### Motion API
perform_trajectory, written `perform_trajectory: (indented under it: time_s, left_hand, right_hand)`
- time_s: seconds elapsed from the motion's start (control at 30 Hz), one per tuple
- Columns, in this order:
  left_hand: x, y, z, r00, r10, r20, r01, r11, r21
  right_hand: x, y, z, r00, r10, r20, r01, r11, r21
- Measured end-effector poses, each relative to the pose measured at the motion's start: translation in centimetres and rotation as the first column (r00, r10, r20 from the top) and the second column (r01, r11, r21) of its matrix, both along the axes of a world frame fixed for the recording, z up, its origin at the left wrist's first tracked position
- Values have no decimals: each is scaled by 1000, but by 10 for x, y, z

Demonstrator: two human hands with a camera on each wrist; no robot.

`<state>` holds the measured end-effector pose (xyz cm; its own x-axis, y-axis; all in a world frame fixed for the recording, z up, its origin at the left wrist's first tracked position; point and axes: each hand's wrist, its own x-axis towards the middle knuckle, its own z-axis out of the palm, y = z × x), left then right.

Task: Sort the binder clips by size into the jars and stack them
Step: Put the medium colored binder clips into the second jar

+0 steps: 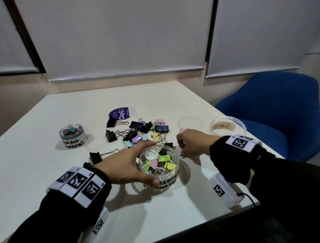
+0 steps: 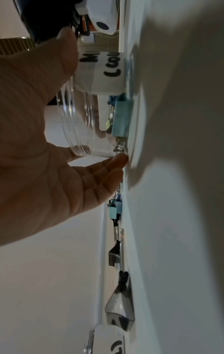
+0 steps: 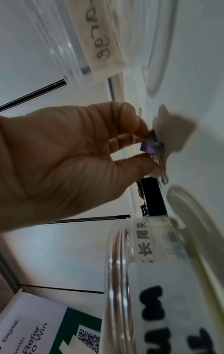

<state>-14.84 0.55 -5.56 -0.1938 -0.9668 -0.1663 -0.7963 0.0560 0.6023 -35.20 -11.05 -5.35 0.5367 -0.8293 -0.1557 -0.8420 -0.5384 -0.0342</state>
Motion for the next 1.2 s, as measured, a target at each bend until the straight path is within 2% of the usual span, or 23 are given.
perform_trajectory:
  time_s: [0.2,0.33,0.43,0.5,0.6,0.77,0.83,0.9,1.0,1.1,1.2]
  left_hand:
    - [0,1,-1,1000,14,-13,-14,1000,0]
    - [0,1,-1,1000,10,-18,-10,1000,4]
    - [0,1,0,1000,5,-15,-5,1000,6]
    - [0,2,0,1000,9,-8,-9,1000,3]
    - [1,1,-1,1000,15,-7,-15,1000,8]
    - [2,0,-1,1000,14,20,-14,1000,0]
    - [3,-1,-2,1000,10,24,-10,1000,-2]
    - [4,-2,-5,1000,10,6,-10,1000,-9]
    - [6,-4,-6,1000,2,-14,-2,1000,-23]
    - [5,-3,-6,1000,1,-6,-1,1000,-14]
    - [5,-2,-6,1000,-5,-9,5,1000,-12]
  right_hand:
    - [-8,13,2,1000,-15,-15,16,1000,26]
    - [-7,21,4,999,13,-32,-15,998,-55]
    - [-10,20,4,1000,-25,12,25,1000,-17]
    - [-13,18,0,1000,8,5,-8,1000,28]
    - [-15,19,-4,997,74,-12,-74,997,-21]
    - [-14,21,22,987,19,160,14,978,-208]
    - [-8,32,39,958,103,267,-45,975,-217]
    - [0,50,54,917,244,316,-211,968,-134]
    - [11,72,52,914,359,186,-354,933,-63]
    - [15,81,45,950,312,21,-309,947,-86]
    - [18,76,52,970,228,78,-220,970,-108]
